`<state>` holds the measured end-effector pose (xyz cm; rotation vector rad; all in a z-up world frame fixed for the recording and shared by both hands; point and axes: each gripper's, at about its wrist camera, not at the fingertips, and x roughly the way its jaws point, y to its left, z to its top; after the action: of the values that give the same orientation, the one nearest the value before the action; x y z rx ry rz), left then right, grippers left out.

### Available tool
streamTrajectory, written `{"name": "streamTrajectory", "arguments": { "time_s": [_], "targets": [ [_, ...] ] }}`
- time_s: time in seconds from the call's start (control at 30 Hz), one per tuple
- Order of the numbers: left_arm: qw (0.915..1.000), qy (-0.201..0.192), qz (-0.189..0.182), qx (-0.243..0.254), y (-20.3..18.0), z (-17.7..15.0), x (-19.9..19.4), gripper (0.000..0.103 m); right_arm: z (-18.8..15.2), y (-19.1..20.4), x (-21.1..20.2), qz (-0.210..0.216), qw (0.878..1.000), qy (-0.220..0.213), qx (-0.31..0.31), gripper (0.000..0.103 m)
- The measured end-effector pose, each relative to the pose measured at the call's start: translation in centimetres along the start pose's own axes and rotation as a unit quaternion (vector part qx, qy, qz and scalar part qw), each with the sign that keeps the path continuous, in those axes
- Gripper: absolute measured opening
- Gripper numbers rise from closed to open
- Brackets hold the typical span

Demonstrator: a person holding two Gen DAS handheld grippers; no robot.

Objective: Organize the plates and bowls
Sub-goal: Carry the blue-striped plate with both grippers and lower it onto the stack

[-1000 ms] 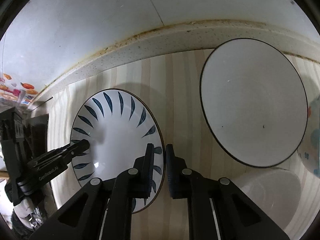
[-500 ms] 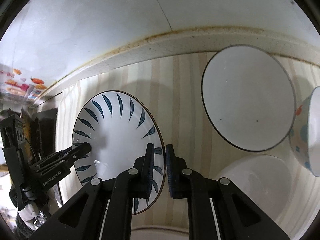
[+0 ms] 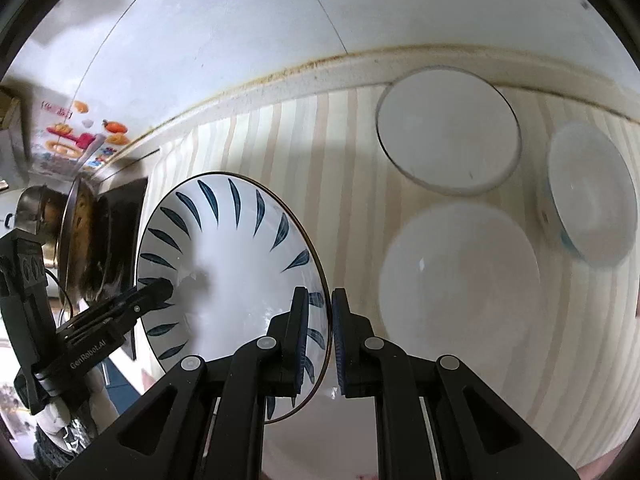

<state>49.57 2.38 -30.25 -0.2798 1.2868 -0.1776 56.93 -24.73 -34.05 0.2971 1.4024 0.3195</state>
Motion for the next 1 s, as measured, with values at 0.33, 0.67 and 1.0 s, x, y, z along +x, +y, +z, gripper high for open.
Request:
{"name": "streamTrajectory", "arguments": {
  "time_s": [0.33, 0.67, 1.0],
  "targets": [
    [0.9995, 0.027, -0.011, 0.008, -3.0, -6.0, 0.6, 0.023, -7.0, -3.5, -1.8, -0.007, 1.0, 0.007, 0.012, 0.013],
    [0.9977, 0.066, -0.003, 0.01, -4.3, -10.2, 3.7, 0.023, -12.4, -6.4, 0.0, -0.027, 0.999, 0.036, 0.024, 0.013],
    [0.997, 0.076, 0.014, 0.006, -4.3, -11.6, 5.0, 0.023, -14.1, -7.1, 1.7, -0.028, 0.998, 0.053, 0.022, 0.013]
  ]
}}
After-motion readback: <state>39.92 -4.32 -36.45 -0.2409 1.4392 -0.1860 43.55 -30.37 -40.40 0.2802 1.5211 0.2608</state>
